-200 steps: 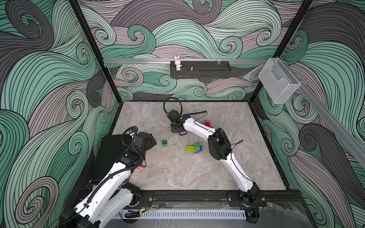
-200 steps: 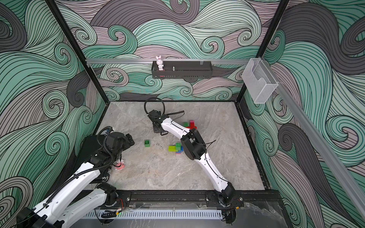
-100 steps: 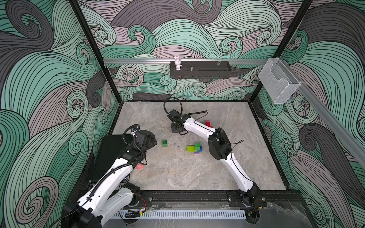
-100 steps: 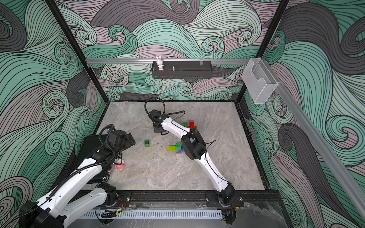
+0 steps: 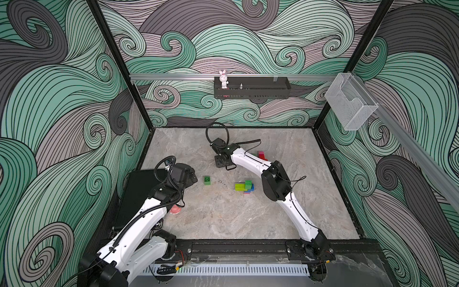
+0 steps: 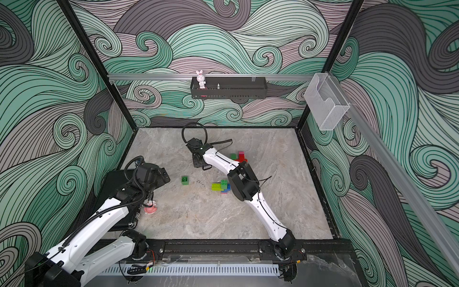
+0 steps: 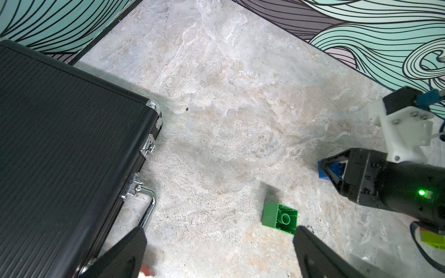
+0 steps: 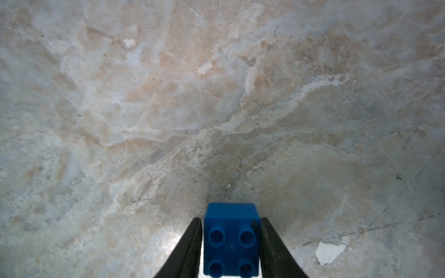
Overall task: Assemble the number 4 with lego
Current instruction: Pick up the lego brick from the center of the board, then assemble the lego brick with the lego brick.
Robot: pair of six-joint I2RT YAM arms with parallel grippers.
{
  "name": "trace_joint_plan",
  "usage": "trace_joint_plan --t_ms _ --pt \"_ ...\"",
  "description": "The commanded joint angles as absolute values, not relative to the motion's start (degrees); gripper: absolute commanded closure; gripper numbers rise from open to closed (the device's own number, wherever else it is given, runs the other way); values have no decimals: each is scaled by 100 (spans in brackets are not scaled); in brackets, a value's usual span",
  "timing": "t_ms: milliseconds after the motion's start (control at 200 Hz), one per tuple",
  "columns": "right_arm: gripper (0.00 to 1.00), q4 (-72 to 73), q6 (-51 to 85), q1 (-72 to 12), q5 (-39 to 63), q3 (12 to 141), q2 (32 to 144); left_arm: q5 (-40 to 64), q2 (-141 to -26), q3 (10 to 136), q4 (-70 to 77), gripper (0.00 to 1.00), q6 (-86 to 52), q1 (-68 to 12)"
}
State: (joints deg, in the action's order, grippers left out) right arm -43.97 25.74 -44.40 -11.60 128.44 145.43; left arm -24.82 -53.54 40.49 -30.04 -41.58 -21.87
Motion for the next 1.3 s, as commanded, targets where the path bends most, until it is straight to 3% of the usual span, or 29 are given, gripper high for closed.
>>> trace_joint_plan --t_ms 0,330,661,961,1146,1296 --pt "59 -4474 2532 -4412 -1170 12911 14757 -2492 -5386 4274 -3145 2 -4144 -2137" --pt "70 -4430 2273 -4412 -1084 12700 14261 -2292 -5480 4303 -3127 1 -4007 -2131" --pt "74 -3218 2219 -4408 -610 9128 10744 -463 -6101 4608 -2886 1 -3200 -2127" --pt "76 -3623 3001 -4368 -1015 6837 7958 1001 -6810 4810 -2307 1 -2912 -2375" --pt "77 -4310 3775 -4401 -990 6400 7528 1480 -7858 5500 -2559 1 -2808 -2981" --pt "77 -4179 4092 -4497 -749 6240 7729 1213 -8644 5879 -2610 1 -3131 -3265"
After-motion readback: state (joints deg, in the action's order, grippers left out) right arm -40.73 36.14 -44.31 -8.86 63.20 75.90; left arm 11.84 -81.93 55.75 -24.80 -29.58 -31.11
